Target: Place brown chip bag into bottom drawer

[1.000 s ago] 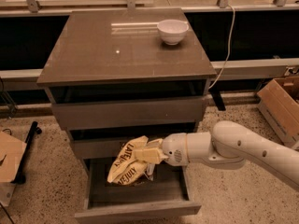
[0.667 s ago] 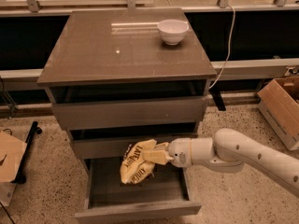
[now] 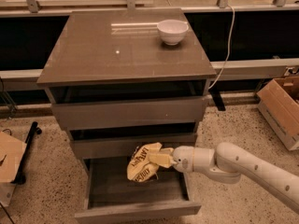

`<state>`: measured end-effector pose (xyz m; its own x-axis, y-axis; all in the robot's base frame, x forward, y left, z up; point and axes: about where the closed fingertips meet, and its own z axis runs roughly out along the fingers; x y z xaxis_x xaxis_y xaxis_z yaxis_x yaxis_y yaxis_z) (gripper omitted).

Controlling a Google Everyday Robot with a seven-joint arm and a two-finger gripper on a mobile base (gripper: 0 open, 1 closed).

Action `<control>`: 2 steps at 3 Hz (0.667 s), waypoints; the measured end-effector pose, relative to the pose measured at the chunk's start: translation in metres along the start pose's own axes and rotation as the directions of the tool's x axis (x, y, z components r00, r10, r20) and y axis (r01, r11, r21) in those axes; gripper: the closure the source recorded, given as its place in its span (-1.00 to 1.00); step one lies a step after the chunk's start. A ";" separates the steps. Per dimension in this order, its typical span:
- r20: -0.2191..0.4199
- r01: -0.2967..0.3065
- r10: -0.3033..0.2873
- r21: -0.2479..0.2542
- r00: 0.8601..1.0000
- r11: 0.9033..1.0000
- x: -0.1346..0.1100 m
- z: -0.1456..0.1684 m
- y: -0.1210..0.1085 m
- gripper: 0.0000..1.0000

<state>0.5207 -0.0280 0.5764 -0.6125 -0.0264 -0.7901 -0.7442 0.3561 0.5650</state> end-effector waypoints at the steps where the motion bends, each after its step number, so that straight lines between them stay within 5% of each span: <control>1: 0.008 -0.002 0.002 0.027 1.000 1.000 -0.004 0.003 -0.002 1.00; 2: 0.053 -0.025 0.022 0.058 0.998 0.998 0.006 0.021 -0.024 1.00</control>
Offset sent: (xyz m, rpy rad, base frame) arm 0.0379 0.0168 -0.0764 0.0444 0.0328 -0.1733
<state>0.5402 -0.0172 0.5527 -0.6136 0.0305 -0.7891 -0.7120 0.4106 0.5696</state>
